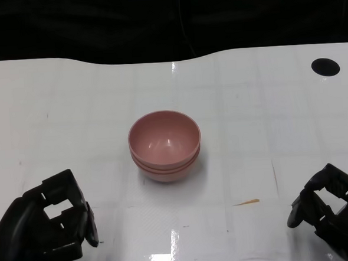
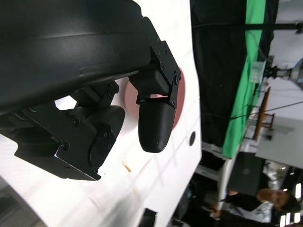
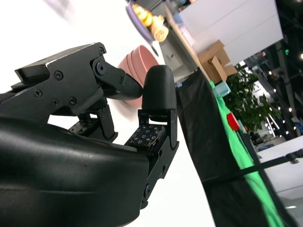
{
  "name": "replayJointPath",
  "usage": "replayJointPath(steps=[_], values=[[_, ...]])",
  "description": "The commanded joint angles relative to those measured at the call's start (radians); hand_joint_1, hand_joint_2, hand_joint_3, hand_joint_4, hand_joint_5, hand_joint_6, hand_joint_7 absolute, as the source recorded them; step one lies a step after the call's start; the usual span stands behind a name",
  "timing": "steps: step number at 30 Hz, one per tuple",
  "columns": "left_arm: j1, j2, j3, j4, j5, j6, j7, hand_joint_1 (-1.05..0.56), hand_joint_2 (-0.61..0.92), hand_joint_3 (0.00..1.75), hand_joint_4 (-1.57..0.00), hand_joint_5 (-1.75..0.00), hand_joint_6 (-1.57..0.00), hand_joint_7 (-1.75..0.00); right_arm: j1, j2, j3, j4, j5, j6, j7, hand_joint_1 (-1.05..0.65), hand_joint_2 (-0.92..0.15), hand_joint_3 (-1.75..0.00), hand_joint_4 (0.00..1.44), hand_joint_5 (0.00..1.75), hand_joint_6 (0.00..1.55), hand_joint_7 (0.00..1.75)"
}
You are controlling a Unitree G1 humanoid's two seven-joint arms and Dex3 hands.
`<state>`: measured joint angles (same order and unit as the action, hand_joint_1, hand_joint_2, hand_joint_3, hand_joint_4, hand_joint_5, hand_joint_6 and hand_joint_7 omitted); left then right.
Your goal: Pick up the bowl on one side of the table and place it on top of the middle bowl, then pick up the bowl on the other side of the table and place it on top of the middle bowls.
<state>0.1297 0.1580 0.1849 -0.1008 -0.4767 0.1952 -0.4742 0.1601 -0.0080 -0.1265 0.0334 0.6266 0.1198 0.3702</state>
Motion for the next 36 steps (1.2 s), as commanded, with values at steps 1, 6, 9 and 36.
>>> replayJointPath(steps=[1, 6, 9, 36], values=[[-0.006, -0.003, 0.024, 0.0, -0.026, 0.01, 0.015, 0.18, 0.67, 1.48, -0.9, -1.75, -0.72, -1.75, 0.012, 0.003, -0.026, -0.03, 0.029, 0.04, 0.001, -0.04, -0.74, -0.8, 0.83, 1.72, 0.81, 1.36], [-0.006, -0.001, 0.023, -0.001, -0.031, 0.01, 0.017, 0.18, 0.67, 1.48, -0.9, -1.75, -0.72, -1.75, 0.012, 0.009, -0.036, -0.038, 0.025, 0.057, 0.003, -0.04, -0.75, -0.78, 0.83, 1.73, 0.81, 1.36], [0.04, -0.04, 0.045, -0.067, -0.065, 0.041, 0.085, 0.16, 0.7, 1.51, -0.9, -1.75, -0.71, -1.75, 0.008, 0.017, -0.102, -0.032, 0.09, 0.057, 0.01, -0.07, -0.72, -0.89, 0.84, 1.74, 0.75, 1.45], [0.062, -0.105, 0.076, -0.149, -0.085, 0.054, 0.211, 0.14, 0.82, 1.46, -0.95, -1.75, -0.73, -1.75, -0.033, 0.017, -0.152, 0.033, 0.037, 0.028, 0.046, -0.05, -0.79, -0.77, 0.82, 1.75, 0.77, 1.42]])
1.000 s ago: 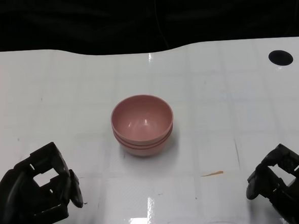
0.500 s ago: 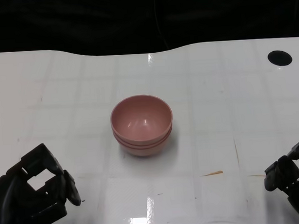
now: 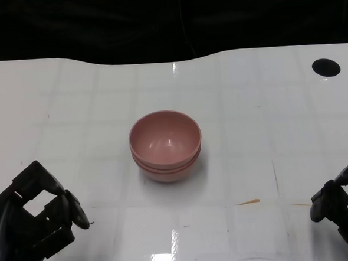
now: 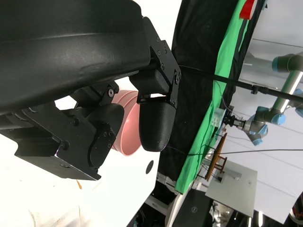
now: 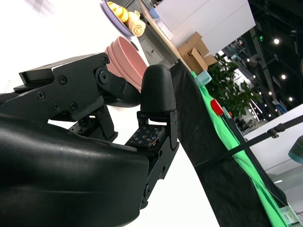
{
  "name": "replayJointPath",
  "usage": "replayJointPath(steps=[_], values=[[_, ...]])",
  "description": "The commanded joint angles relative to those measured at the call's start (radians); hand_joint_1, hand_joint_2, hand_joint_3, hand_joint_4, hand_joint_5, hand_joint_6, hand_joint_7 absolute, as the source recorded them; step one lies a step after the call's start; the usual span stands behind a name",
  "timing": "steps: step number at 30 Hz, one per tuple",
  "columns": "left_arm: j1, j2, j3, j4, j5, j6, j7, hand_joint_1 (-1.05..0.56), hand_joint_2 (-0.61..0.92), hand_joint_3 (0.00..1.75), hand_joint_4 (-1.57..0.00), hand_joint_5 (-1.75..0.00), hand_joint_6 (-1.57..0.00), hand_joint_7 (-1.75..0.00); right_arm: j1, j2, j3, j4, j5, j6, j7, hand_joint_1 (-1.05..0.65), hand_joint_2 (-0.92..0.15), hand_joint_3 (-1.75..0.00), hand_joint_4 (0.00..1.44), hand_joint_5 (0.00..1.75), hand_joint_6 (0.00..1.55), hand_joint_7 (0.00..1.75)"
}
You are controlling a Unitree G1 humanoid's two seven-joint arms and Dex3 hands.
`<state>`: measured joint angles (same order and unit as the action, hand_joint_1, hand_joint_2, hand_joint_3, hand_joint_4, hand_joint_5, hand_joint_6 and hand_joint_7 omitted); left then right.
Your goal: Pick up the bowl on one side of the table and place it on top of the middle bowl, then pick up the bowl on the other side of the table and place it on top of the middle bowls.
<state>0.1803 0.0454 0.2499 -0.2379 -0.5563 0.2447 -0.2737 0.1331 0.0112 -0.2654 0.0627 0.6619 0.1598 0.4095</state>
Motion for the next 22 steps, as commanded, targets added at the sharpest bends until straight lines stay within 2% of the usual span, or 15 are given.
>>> replayJointPath(steps=[1, 5, 11, 22], values=[[0.009, 0.009, 0.009, -0.004, -0.001, -0.003, 0.005, 0.14, 0.82, 1.46, -0.95, -1.75, -0.73, -1.75, -0.012, -0.006, -0.01, 0.011, -0.007, -0.022, 0.016, -0.05, -0.79, -0.77, 0.82, 1.75, 0.77, 1.42], [-0.002, 0.017, 0.004, 0.011, 0.011, -0.001, 0.005, 0.16, 0.77, 1.47, -0.94, -1.75, -0.73, -1.75, -0.029, -0.003, -0.008, 0.026, -0.029, -0.039, 0.015, -0.05, -0.77, -0.76, 0.82, 1.75, 0.78, 1.43], [-0.001, 0.013, 0.006, 0.008, 0.005, 0.011, 0.014, 0.15, 0.76, 1.48, -0.93, -1.75, -0.73, -1.75, -0.031, -0.001, -0.006, 0.03, -0.051, -0.055, 0.017, -0.06, -0.79, -0.7, 0.82, 1.75, 0.78, 1.43], [-0.004, 0.018, -0.001, 0.024, 0.027, -0.02, -0.011, 0.16, 0.75, 1.49, -0.94, -1.75, -0.74, -1.75, -0.035, 0.004, -0.005, 0.054, -0.064, -0.097, 0.052, -0.06, -0.8, -0.71, 0.83, 1.75, 0.78, 1.44]])
